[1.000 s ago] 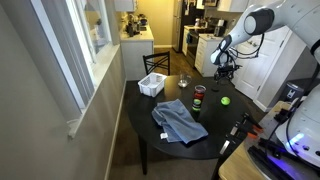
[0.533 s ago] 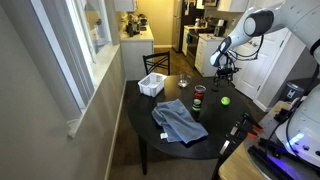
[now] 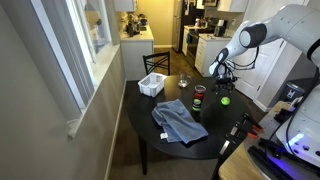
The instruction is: Put the green ball inside the black container
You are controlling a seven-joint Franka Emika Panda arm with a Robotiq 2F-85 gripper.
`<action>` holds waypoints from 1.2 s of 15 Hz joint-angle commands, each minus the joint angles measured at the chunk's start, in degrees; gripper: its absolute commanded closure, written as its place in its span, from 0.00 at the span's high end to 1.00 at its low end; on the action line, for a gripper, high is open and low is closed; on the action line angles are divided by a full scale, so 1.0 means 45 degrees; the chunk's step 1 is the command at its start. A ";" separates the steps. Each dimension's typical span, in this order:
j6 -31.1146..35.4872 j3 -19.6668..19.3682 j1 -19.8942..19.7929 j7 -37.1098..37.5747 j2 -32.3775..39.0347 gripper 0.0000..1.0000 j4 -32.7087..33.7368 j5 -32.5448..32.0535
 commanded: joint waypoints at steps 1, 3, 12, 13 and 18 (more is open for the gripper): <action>-0.0711 -0.0106 -0.0035 0.0413 0.0593 1.00 0.0886 0.0038; -0.0988 -0.0136 -0.0047 0.0490 0.0909 1.00 0.1250 0.0013; -0.1772 -0.0475 -0.0147 0.1033 0.2049 1.00 0.2425 -0.0050; -0.1872 -0.0489 -0.0172 0.0986 0.2124 1.00 0.2525 -0.0081; -0.2301 -0.0387 -0.0350 0.0854 0.2295 0.53 0.2912 -0.0049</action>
